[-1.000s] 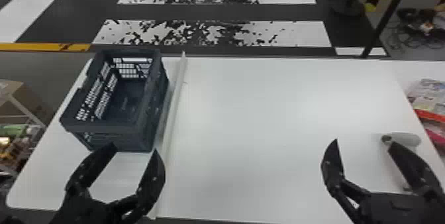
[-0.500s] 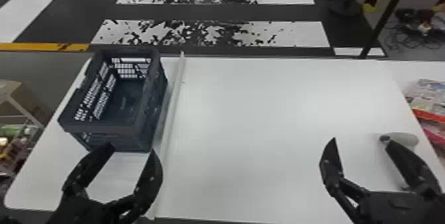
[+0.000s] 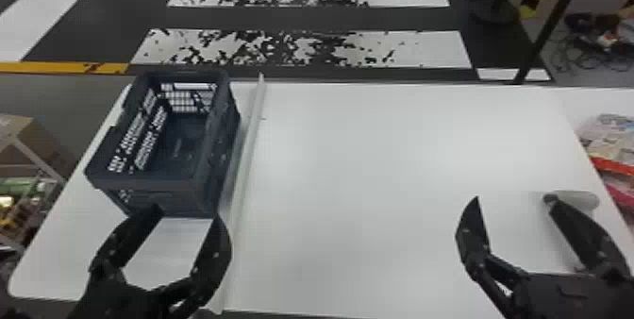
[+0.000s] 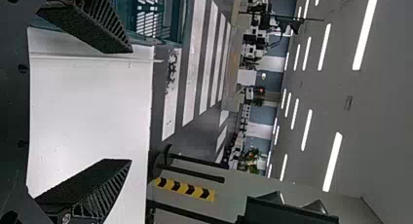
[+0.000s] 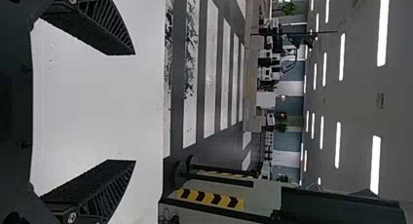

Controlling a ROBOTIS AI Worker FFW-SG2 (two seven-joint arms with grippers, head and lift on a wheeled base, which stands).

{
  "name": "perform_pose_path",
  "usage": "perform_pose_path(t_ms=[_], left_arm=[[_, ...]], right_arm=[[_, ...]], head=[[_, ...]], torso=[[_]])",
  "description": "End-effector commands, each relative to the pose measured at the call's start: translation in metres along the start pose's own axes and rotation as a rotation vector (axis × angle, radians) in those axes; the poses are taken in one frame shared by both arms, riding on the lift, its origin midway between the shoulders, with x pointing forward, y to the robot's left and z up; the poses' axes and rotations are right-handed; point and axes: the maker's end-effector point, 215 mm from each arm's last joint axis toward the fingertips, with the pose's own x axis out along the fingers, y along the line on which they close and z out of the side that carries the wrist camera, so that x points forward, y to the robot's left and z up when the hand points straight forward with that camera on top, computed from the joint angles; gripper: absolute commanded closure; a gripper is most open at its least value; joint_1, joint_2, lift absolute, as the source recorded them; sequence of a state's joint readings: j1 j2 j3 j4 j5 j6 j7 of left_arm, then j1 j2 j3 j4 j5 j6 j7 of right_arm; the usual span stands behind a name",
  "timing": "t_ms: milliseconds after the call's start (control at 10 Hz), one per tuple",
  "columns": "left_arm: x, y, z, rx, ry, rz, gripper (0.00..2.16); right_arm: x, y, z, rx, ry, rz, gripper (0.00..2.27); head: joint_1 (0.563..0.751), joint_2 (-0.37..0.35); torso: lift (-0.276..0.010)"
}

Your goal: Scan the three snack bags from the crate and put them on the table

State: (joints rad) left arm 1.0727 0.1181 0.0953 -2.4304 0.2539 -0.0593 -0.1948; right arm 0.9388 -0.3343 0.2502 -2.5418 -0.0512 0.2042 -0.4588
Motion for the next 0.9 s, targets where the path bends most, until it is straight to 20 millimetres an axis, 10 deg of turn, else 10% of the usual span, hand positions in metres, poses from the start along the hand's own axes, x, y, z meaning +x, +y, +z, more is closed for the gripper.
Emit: perform_pose_path(t_ms=[0,800], left_arm=[[-0.001,0.001,0.0,0.002,-0.006,0.0,0.07],[-0.01,0.003,0.014,0.031,-0.04,-0.008,0.07]], right_arm=[[0.0,0.001,0.0,-0.001,0.0,0.006,0.09],[-0.002,0.011,-0.008,0.01,0.025,0.056,0.1]], head=[[0.695,0.059],[0.695,0.078]], torso=[[-0.094],[-0.094]])
